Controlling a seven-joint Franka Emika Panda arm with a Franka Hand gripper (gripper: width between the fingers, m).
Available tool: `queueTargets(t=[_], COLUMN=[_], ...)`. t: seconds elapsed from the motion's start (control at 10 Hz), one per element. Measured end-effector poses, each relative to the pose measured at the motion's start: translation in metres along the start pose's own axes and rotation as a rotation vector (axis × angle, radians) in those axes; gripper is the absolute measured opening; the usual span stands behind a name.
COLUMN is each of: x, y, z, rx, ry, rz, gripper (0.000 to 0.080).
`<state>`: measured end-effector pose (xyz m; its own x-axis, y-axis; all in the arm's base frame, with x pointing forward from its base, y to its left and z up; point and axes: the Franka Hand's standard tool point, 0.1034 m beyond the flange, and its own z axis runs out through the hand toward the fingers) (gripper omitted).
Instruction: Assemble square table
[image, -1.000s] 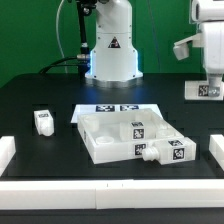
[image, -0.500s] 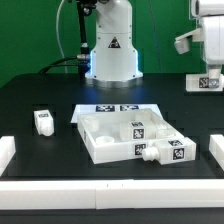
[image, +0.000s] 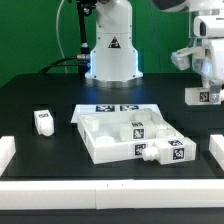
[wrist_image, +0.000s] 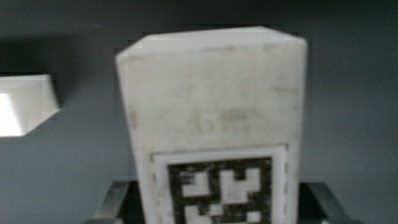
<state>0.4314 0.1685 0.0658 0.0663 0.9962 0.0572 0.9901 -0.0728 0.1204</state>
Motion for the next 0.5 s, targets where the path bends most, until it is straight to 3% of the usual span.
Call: queueTargets(t=[0.2, 0.4, 0.5], x=[-0.001, 0.016, 0.019], y=[-0.003, -0.036, -0.041], z=[0.004, 0.027, 0.029], rx=[0.01, 0.071, 0.066], ry=[-0.001, -0.016, 0.002], rz=[0.0, 0.108, 0.104], gripper=[0.0285, 0.0285, 0.0285])
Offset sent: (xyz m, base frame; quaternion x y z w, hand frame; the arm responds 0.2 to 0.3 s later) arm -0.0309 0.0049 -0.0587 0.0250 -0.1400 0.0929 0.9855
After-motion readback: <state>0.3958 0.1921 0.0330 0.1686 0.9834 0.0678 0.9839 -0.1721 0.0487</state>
